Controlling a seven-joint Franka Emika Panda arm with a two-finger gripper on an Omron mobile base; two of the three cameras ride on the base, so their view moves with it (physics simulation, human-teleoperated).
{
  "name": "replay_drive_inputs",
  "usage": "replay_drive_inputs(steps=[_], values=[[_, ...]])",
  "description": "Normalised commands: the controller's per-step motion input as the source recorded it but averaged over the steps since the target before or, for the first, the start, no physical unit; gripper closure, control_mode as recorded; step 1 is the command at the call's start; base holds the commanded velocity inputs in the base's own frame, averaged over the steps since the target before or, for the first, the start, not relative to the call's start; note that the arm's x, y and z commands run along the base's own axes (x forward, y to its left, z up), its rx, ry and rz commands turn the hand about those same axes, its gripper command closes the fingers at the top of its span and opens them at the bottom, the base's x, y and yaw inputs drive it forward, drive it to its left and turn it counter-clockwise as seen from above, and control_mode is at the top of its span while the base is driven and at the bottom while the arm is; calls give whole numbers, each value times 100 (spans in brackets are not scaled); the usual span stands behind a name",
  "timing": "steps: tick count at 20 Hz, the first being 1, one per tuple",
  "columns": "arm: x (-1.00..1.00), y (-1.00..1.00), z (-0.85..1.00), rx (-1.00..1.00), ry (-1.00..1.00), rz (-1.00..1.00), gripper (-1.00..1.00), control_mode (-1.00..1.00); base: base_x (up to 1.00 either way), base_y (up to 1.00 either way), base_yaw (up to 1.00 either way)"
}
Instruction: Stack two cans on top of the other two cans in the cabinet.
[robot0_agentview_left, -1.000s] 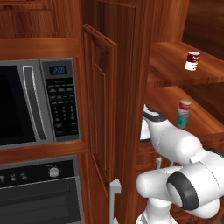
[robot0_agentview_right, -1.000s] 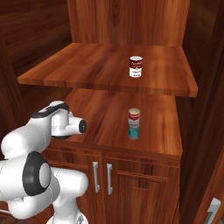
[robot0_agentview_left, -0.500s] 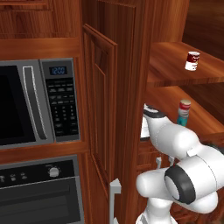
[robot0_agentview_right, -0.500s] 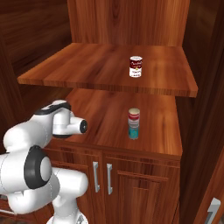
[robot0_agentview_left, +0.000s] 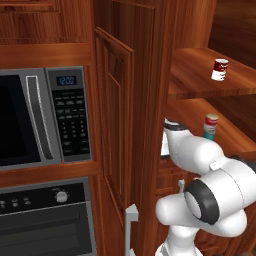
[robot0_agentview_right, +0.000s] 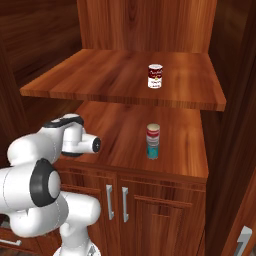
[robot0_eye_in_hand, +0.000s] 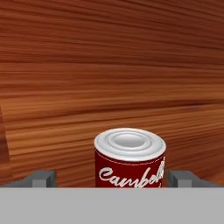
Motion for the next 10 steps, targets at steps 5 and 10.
replay_drive_inputs(steps=[5,10], values=[[9,0,-1,0,0,0,-100,-100,0,0,0],[6,0,0,0,0,0,-100,-100,0,0,0]])
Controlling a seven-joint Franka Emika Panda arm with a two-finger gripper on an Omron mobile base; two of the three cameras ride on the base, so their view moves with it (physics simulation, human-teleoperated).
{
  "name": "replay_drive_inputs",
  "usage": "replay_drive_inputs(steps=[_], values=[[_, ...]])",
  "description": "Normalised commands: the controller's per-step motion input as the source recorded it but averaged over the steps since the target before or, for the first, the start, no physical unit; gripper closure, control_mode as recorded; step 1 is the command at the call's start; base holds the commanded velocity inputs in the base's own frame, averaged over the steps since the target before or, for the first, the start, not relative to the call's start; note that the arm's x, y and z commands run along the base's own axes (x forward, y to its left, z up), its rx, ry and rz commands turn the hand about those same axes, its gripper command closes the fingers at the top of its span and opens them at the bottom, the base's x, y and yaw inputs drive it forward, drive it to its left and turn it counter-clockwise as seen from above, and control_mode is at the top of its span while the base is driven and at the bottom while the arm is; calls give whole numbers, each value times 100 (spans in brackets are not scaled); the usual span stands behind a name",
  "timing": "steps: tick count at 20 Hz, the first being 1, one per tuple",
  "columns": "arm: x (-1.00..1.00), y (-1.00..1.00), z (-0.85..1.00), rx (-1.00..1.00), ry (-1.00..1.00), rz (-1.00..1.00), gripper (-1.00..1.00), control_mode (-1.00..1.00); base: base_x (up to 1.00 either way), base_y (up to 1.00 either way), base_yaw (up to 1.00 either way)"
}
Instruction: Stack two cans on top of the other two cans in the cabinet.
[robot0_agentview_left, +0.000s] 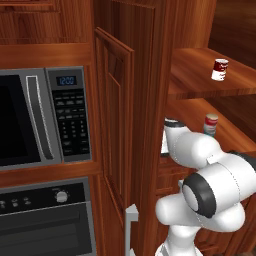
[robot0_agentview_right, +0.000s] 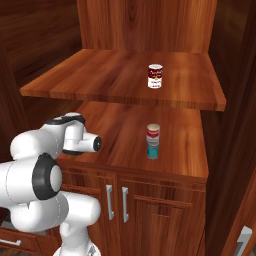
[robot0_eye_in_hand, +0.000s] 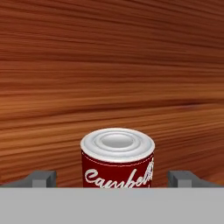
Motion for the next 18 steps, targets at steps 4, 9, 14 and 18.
replay_drive_inputs(steps=[4,9,14,18], values=[[0,4,-2,0,0,0,-100,-100,0,0,0],[0,11,-1,0,0,0,-100,-100,0,0,0],[0,11,0,1,0,0,-100,-100,0,0,0],[1,3,-1,1,0,0,-100,-100,0,0,0]])
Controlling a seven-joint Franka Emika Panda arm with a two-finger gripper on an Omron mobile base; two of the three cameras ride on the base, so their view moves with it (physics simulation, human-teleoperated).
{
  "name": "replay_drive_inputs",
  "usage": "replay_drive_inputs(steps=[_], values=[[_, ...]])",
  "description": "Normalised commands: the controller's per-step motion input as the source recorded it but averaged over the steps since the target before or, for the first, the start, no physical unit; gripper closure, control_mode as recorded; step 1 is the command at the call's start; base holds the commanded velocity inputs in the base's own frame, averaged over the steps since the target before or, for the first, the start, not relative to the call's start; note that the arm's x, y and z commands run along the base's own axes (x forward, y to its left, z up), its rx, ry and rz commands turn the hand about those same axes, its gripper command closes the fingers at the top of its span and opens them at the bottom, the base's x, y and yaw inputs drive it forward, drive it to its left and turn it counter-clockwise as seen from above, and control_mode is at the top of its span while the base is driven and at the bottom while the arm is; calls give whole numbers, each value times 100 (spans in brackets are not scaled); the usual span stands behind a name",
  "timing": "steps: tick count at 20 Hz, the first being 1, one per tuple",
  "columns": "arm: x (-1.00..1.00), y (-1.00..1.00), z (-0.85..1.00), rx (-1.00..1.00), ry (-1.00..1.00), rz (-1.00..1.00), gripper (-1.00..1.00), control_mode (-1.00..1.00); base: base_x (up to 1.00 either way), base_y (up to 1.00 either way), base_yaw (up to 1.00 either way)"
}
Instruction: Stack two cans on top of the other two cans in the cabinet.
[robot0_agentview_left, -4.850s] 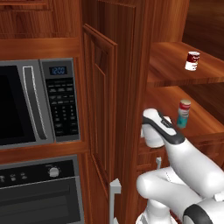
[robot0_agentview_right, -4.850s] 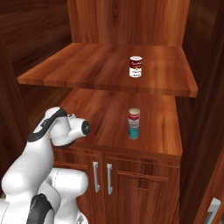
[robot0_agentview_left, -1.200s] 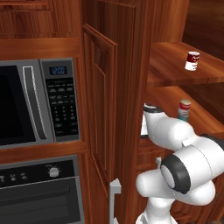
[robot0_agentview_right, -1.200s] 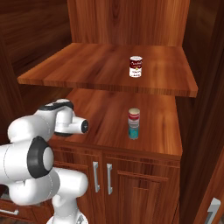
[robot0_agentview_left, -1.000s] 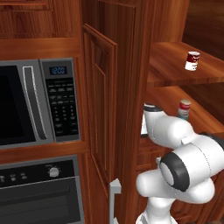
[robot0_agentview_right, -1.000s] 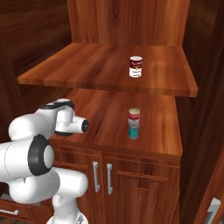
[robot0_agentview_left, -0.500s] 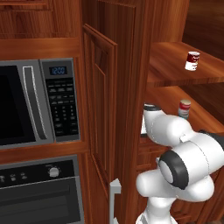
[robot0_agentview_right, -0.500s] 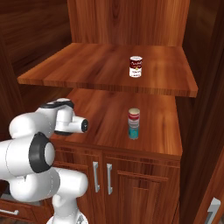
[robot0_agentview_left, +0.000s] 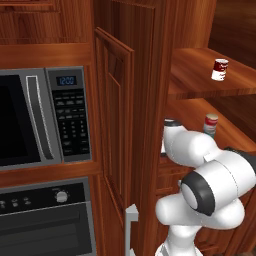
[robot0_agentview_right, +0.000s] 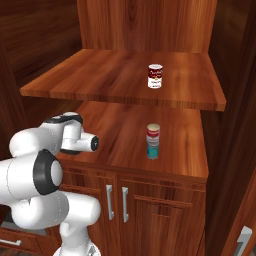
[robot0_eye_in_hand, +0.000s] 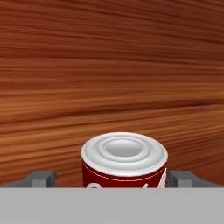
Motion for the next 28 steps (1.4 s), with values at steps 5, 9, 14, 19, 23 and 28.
replay_drive_inputs(steps=[5,9,14,19,23,28], values=[[0,-6,0,0,0,0,100,-100,0,0,0],[-9,-16,3,0,0,0,100,-100,0,0,0],[-13,-27,19,0,6,-3,100,-100,0,0,0],[-18,-34,39,0,6,-16,100,-100,0,0,0],[-24,-29,42,-2,9,-29,100,-100,0,0,0],[-31,-34,36,-3,15,-33,100,-100,0,0,0]])
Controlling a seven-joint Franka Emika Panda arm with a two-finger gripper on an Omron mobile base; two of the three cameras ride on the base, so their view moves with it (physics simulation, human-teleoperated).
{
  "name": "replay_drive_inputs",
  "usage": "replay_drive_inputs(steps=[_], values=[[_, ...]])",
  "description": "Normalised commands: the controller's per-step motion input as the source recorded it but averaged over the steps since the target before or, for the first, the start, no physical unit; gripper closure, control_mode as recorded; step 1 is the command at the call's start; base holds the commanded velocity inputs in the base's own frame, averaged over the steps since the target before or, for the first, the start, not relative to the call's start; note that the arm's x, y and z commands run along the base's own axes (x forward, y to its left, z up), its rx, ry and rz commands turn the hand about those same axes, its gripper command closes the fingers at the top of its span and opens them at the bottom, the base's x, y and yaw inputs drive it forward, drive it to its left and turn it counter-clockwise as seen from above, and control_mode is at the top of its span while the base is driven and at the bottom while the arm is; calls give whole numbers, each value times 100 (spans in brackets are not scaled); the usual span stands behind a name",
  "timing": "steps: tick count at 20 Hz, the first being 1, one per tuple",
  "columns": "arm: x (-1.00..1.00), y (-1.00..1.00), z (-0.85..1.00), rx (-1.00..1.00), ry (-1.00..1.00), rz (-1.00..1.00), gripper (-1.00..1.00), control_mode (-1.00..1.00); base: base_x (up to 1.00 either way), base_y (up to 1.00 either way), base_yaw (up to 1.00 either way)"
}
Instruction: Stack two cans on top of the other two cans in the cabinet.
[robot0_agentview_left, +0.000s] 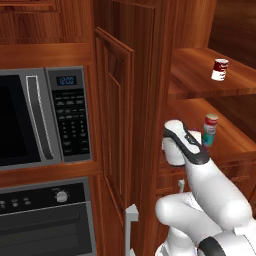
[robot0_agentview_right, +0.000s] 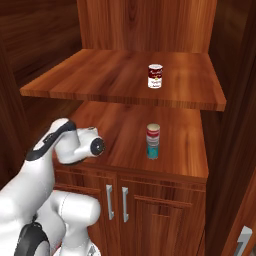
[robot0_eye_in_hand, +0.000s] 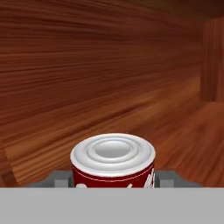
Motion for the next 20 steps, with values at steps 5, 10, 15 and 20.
replay_drive_inputs(steps=[5,10,15,20], values=[[-37,-32,44,-3,21,-20,100,-100,0,0,0],[-40,-27,51,-5,22,-13,100,-100,0,0,0],[-46,-31,49,-1,19,-15,100,-100,0,0,0],[-53,-34,39,0,7,-23,100,-100,0,0,0]])
